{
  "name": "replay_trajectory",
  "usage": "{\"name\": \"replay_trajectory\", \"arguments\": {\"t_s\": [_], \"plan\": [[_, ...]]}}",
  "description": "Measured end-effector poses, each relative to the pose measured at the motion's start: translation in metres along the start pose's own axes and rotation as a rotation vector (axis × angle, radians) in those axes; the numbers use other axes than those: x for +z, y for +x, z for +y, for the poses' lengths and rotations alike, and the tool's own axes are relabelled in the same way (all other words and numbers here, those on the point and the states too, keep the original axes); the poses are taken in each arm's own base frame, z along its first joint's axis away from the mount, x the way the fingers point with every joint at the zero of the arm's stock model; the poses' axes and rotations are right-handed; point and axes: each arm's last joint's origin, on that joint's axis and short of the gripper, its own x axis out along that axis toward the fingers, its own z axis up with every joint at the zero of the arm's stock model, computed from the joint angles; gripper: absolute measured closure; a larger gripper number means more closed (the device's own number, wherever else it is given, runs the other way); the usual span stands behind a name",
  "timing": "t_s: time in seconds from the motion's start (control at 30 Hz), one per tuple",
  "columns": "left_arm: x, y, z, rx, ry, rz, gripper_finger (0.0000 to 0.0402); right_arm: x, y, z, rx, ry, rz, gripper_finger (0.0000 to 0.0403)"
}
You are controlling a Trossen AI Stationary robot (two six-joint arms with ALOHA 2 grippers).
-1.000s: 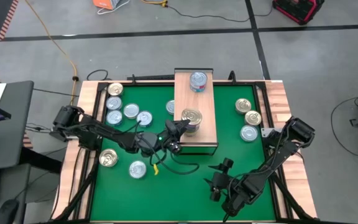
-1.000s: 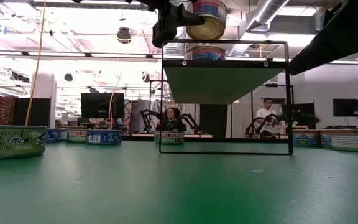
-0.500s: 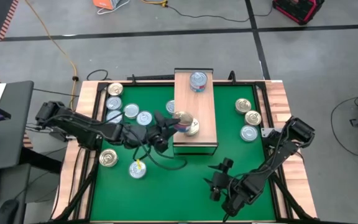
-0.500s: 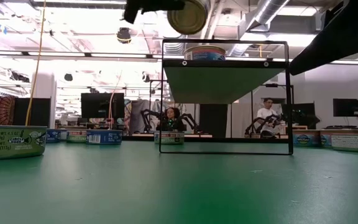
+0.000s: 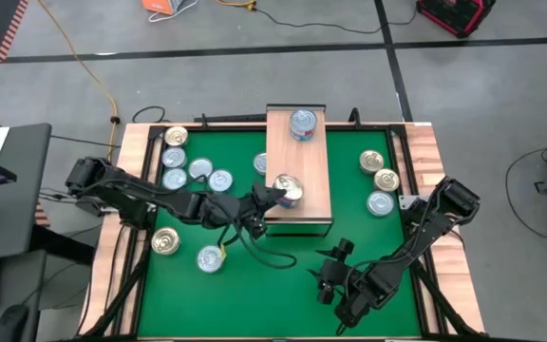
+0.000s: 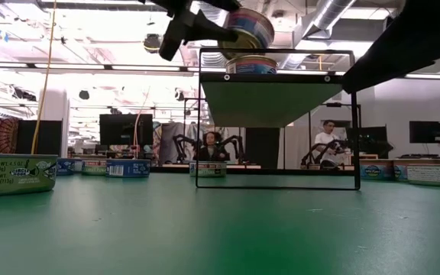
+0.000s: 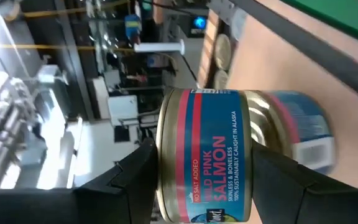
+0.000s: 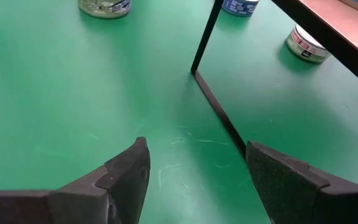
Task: Stack canned seafood by type on shelf
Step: Stack the blue tuna can on top of the blue tuna can on the shelf
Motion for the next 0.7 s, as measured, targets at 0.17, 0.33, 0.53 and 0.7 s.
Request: {"name": "replay_trajectory", "arguments": {"t_s": [0.17, 0.33, 0.53, 0.7], "plan": [[-0.003, 0.002, 0.002, 0.003, 0.092, -0.031, 0.0194, 0.000, 0.000, 0.000, -0.002, -0.010, 0.001, 0.0111], [-0.015, 0.010, -0.001, -0.044, 0.108, -0.058, 0.0194, 0.000, 0.000, 0.000, 0.000, -0.008, 0.001, 0.0111], [-0.020, 0.013, -0.001, -0.055, 0.057, -0.043, 0.0180, 0.000, 0.000, 0.000, 0.000, -0.009, 0.001, 0.0111], [-0.020, 0.013, -0.002, -0.064, 0.069, -0.049, 0.0145, 0.000, 0.000, 0.000, 0.000, -0.009, 0.001, 0.0111]]}}
